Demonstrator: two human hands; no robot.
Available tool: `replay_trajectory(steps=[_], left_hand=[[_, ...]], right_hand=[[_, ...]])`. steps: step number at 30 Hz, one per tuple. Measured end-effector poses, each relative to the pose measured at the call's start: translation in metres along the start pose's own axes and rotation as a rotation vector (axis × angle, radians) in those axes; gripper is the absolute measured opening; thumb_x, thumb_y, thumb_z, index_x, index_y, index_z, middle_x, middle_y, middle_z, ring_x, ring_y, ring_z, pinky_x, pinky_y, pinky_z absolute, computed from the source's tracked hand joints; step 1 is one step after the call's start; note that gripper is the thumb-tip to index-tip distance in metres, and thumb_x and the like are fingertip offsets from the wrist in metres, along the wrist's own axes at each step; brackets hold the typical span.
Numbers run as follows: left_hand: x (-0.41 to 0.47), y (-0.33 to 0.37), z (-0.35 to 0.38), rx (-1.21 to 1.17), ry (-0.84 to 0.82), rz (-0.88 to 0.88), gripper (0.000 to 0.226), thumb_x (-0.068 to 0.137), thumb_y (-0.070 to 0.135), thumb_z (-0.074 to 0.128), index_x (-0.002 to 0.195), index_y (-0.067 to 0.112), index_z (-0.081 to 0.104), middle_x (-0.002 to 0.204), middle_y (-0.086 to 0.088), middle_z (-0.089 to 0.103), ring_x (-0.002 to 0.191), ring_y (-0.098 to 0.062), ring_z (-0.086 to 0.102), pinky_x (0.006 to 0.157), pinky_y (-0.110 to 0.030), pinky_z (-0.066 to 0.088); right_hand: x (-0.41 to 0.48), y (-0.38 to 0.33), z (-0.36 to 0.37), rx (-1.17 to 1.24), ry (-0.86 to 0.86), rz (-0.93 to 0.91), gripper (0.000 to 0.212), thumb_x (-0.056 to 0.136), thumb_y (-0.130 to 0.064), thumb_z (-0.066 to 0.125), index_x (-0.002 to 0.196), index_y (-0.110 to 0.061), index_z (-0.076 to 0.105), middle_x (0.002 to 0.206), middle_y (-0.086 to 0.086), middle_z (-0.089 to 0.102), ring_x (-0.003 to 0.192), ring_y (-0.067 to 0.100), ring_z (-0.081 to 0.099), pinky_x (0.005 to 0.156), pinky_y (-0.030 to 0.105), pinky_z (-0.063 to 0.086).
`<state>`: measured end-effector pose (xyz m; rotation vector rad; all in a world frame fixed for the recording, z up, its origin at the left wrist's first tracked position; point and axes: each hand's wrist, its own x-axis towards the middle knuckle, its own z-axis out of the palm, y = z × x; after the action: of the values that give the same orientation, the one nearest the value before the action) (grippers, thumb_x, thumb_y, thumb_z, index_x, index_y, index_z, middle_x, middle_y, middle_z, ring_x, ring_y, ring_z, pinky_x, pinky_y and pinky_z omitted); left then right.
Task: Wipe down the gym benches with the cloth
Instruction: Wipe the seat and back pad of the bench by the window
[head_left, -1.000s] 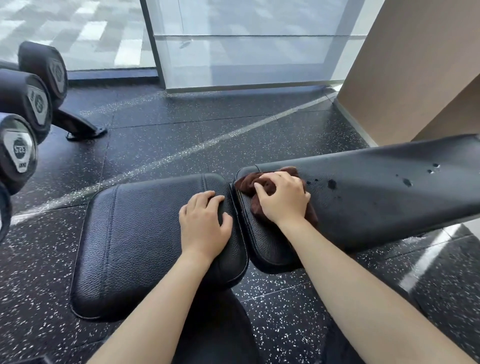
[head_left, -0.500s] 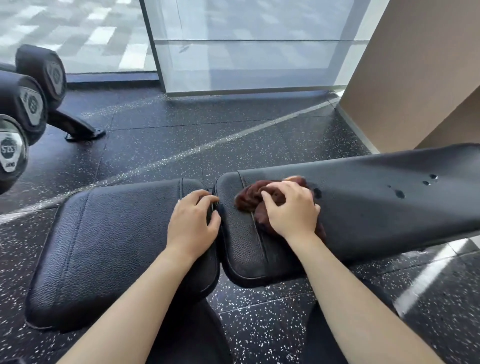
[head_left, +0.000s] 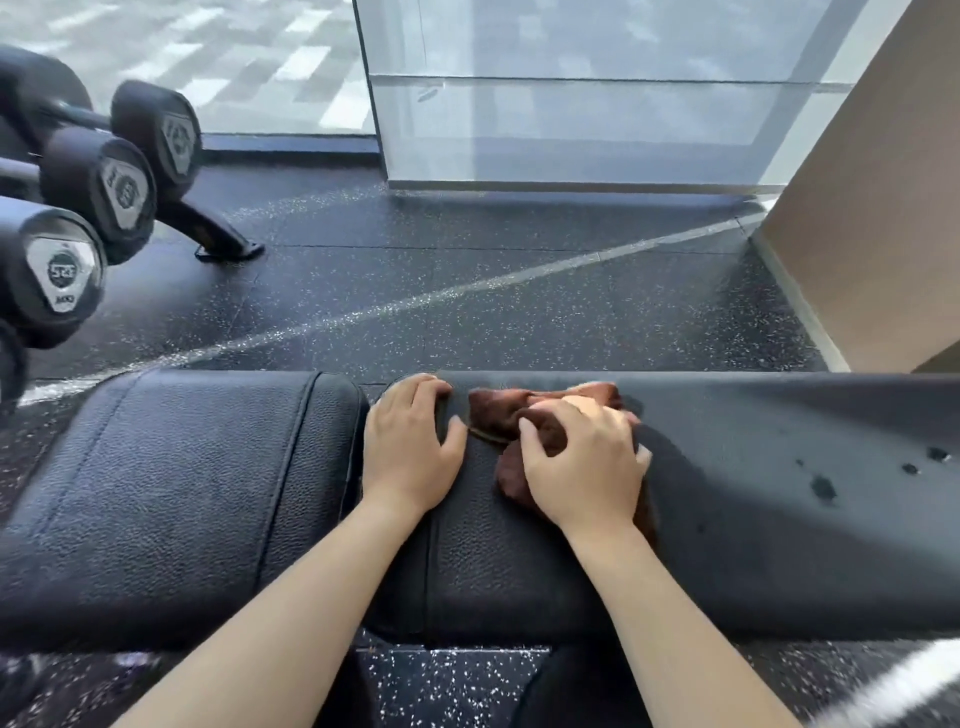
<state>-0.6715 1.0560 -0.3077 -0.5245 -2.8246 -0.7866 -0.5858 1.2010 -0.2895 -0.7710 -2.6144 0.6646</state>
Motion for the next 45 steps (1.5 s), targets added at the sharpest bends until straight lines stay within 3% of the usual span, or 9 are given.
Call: replay_trajectory(steps=[7,14,21,28,39,45], left_hand=[[0.002,0.002,-0.002,0.043,-0.010,-0.008,0.038,0.077,0.036,0.048,0.111,0.021,0.056,0.121,0.002,0.056,0.116,-0.017,0.046,0.101,-0.034,0.033],[0.002,0.001,0.000,0.029,0.001,-0.015,0.042,0.075,0.041,0.043,0.109,0.022,0.058,0.120,0.004,0.057,0.117,-0.017,0.046,0.100,-0.033,0.032],[0.002,-0.005,-0.002,-0.129,0.014,0.004,0.035,0.076,0.031,0.049,0.105,0.018,0.062,0.118,0.001,0.059,0.115,-0.019,0.050,0.103,-0.033,0.034],[0.021,-0.020,-0.006,-0.136,-0.085,0.021,0.042,0.081,0.033,0.047,0.115,0.010,0.057,0.125,-0.007,0.055,0.122,-0.022,0.042,0.107,-0.029,0.025],[0.022,-0.029,-0.001,-0.213,-0.074,0.034,0.039,0.083,0.024,0.057,0.117,0.006,0.055,0.126,-0.008,0.054,0.122,-0.023,0.041,0.108,-0.034,0.030],[0.021,-0.027,-0.002,-0.210,-0.079,0.031,0.043,0.082,0.031,0.051,0.118,0.007,0.054,0.127,-0.007,0.053,0.123,-0.024,0.040,0.108,-0.036,0.028]], right_hand=[[0.055,-0.009,0.014,0.035,-0.124,0.005,0.024,0.084,-0.051,0.054,0.103,-0.040,0.063,0.121,-0.017,0.057,0.120,0.017,0.042,0.095,0.049,0.031],[0.007,0.018,-0.008,0.016,0.046,-0.110,0.026,0.078,-0.056,0.052,0.096,-0.039,0.063,0.110,-0.017,0.062,0.110,0.018,0.052,0.085,0.048,0.041],[0.028,-0.027,0.005,-0.052,-0.124,0.168,0.061,0.065,-0.080,0.055,0.118,-0.050,0.056,0.137,-0.022,0.045,0.133,0.016,0.031,0.100,0.058,0.025],[0.044,-0.038,0.011,-0.088,-0.116,0.185,0.031,0.075,-0.059,0.061,0.102,-0.043,0.064,0.129,-0.019,0.052,0.128,0.017,0.035,0.098,0.049,0.028],[0.069,-0.080,0.033,-0.130,-0.217,0.138,0.028,0.079,-0.053,0.058,0.102,-0.038,0.064,0.120,-0.009,0.057,0.121,0.022,0.043,0.099,0.047,0.032],[0.066,-0.056,0.020,-0.159,-0.104,0.257,0.027,0.082,-0.054,0.058,0.104,-0.040,0.064,0.123,-0.011,0.057,0.122,0.021,0.041,0.097,0.047,0.033]])
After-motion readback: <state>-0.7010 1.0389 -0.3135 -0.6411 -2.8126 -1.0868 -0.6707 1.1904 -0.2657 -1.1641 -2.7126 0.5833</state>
